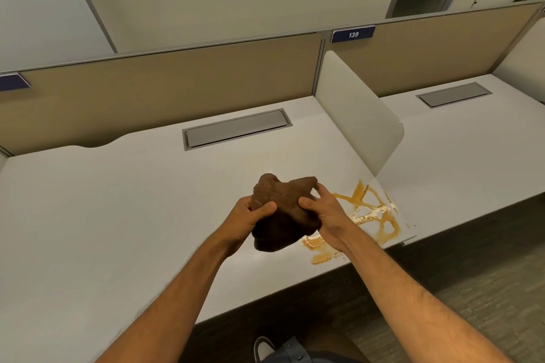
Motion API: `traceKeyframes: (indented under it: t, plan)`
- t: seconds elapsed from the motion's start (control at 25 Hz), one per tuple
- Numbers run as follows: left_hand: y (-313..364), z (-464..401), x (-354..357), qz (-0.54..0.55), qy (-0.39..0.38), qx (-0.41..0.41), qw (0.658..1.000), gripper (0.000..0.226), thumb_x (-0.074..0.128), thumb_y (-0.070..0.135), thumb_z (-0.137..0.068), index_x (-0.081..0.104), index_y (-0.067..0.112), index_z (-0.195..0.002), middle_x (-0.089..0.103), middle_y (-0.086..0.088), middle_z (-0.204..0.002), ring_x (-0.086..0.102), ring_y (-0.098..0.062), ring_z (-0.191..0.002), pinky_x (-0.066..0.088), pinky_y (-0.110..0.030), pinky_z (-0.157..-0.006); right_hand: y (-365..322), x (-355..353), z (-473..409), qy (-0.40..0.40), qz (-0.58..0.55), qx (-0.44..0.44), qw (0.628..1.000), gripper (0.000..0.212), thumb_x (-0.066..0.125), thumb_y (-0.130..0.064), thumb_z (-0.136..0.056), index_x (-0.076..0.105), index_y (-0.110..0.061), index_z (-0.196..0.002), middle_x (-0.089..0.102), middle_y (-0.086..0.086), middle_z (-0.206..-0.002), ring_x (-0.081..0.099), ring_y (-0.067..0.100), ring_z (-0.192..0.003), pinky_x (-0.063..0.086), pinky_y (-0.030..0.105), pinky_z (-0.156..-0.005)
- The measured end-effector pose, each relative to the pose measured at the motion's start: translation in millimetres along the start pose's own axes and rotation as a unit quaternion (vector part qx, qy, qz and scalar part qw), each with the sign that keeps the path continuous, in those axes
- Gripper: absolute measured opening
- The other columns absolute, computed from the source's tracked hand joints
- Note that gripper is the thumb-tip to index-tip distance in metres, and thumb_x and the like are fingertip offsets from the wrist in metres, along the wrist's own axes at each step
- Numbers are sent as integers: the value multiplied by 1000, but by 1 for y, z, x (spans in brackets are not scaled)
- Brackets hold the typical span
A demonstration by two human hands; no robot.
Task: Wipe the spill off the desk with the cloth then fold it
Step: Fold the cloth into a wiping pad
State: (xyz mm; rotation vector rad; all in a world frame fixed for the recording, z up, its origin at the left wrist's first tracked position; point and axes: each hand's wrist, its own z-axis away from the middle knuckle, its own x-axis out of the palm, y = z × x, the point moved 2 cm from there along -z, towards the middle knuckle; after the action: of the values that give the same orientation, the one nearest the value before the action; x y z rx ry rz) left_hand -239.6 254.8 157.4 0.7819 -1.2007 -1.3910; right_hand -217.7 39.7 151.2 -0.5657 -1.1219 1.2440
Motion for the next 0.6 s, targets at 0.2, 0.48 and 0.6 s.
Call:
traceKeyframes:
  t: [0.2, 0.48, 0.6]
  plan:
    - [-5, -2, -12, -159, 130, -12, 979, 36, 81, 43, -86, 72, 22, -113, 65, 9, -124, 62, -16, -121, 51, -25, -91, -4, -5, 0, 56, 45, -53, 996, 85, 76, 0, -85, 40, -48, -145, 74, 8, -115, 75, 20, -100, 61, 33, -73]
    - [-4, 1, -3, -155, 135, 41, 978, 24, 80, 34, -89, 80, 21, -110, 77, 9, -118, 68, -13, -117, 55, -34, -102, -3, -10, 4, 68, 225, -75, 969, 16, 68, -24, -95, 77, -36, -101, 72, -4, -110, 68, 23, -109, 56, 23, -72]
    - [-8, 0, 4, -146, 138, 3, 980, 22, 78, 35, -90, 81, 18, -103, 81, 2, -97, 76, -19, -97, 62, -24, -77, 6, -12, 12, 64, 375, -66, 923, 23, 70, -48, -87, 70, -38, -107, 58, -11, -127, 54, 14, -123, 49, 23, -86]
